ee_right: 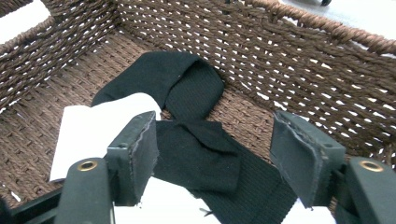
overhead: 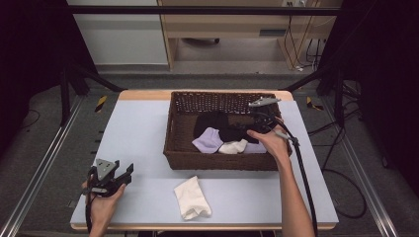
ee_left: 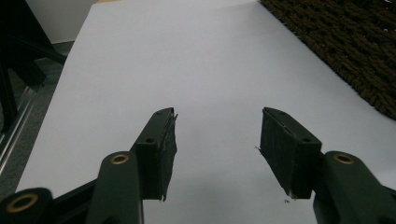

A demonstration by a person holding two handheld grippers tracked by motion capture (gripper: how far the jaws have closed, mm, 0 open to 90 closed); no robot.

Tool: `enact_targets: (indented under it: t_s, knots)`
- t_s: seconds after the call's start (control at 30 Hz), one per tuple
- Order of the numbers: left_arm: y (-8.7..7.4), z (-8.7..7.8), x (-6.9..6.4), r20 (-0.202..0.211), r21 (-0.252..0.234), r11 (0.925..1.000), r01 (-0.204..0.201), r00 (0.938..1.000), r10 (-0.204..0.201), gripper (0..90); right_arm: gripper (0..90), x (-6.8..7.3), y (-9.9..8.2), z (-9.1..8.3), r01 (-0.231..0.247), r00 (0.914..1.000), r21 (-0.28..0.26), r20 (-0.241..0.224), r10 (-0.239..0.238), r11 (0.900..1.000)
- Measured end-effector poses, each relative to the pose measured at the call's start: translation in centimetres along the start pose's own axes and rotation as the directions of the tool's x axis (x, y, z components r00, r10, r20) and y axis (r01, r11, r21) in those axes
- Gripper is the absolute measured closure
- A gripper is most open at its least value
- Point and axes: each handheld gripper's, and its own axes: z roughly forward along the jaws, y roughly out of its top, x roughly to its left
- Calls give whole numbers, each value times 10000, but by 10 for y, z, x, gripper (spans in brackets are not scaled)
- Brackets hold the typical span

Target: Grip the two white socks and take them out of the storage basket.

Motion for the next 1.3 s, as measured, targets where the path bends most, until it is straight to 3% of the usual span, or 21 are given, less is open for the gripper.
enact_targets:
  t_s: [0.2, 0.3, 0.43, 0.57, 0.63, 0.77, 0.8, 1.0, 1.1, 1.13, 1.17, 1.3]
  knots:
    - [0, 1, 0, 18, 39, 10000, -64, 10000, 64, 446, 315, -5, -5, 12, 184, 9998, 232, -28, -183, 9996]
    - [-1, 1, 0, 22, 52, 9999, -93, 10000, 93, 446, 320, -5, -8, 17, 61, 9997, 420, -223, -52, 9991]
    - [-1, 2, 0, -4, 55, 10000, -75, 10000, 75, 446, 332, -4, -10, 21, 421, 9991, 1012, -115, -412, 9940]
    - [-1, 3, -1, -9, 96, 9999, -113, 9999, 113, 446, 395, -7, -10, 20, 198, 9998, 1402, 60, -208, 9899]
    - [-1, 3, -1, -7, 128, 9998, -126, 9999, 127, 446, 425, -7, -10, 19, -40, 9997, 1734, -227, 80, 9848]
    - [-2, 4, -1, -35, 176, 9997, -158, 9999, 159, 447, 420, -7, -11, 19, -159, 9997, 1867, -163, 193, 9823]
    - [-2, 4, -1, -28, 177, 9997, -142, 9999, 142, 447, 437, -6, -11, 21, -33, 9985, 2012, -525, 142, 9795]
    - [-2, 5, -1, -32, 210, 9997, -155, 9999, 156, 448, 473, -5, -12, 25, 190, 9960, 2382, -896, 25, 9710]
    - [-2, 6, -1, -28, 222, 9996, -169, 9999, 170, 448, 495, -4, -15, 28, 491, 9950, 2411, -964, -265, 9692]
    - [-2, 6, -2, -31, 234, 9996, -183, 9998, 184, 449, 479, -7, -17, 30, 492, 9919, 2568, -1261, -170, 9652]
    - [-2, 6, -2, -32, 246, 9995, -192, 9998, 193, 449, 527, -7, -19, 32, 675, 9903, 2778, -1353, -305, 9583]
    - [-3, 7, -2, -37, 286, 9994, -209, 9998, 210, 450, 520, -5, -21, 35, 921, 9873, 3073, -1515, -469, 9471]
